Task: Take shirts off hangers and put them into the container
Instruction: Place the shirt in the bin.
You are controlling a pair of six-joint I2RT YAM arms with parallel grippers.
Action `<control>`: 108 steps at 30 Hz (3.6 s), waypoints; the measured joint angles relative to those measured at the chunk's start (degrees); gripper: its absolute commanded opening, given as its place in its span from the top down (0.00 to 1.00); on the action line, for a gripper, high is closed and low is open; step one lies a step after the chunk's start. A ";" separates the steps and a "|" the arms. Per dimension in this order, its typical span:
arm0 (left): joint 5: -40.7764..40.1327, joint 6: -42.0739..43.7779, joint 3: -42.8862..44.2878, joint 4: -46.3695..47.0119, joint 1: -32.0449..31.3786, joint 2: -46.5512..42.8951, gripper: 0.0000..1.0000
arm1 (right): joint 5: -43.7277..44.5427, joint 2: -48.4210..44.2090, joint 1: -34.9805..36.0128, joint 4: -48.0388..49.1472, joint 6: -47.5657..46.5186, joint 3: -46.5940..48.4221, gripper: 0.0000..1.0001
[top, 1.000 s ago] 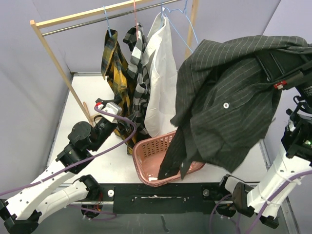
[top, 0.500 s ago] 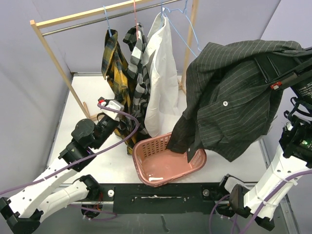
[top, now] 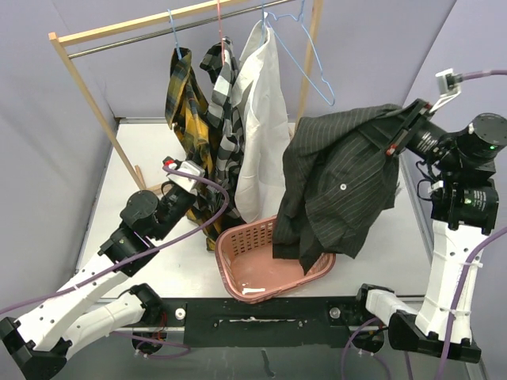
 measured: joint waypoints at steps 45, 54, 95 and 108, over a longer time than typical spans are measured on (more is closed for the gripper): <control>1.40 -1.16 0.00 -0.02 1.40 2.54 0.25 | 60.61 5.51 74.55 -29.83 -31.65 -11.21 0.92; 1.16 -1.16 0.00 -0.02 1.40 1.60 0.24 | 67.69 5.73 75.47 -30.05 -30.56 -17.62 0.82; 14.88 -2.73 35.32 -22.88 -16.85 32.96 0.07 | 71.60 -25.11 75.52 -36.54 -21.09 -29.18 0.27; 11.72 -3.02 31.23 -23.10 -16.68 24.92 0.08 | 67.49 -20.44 75.52 -29.64 -25.22 -23.80 0.26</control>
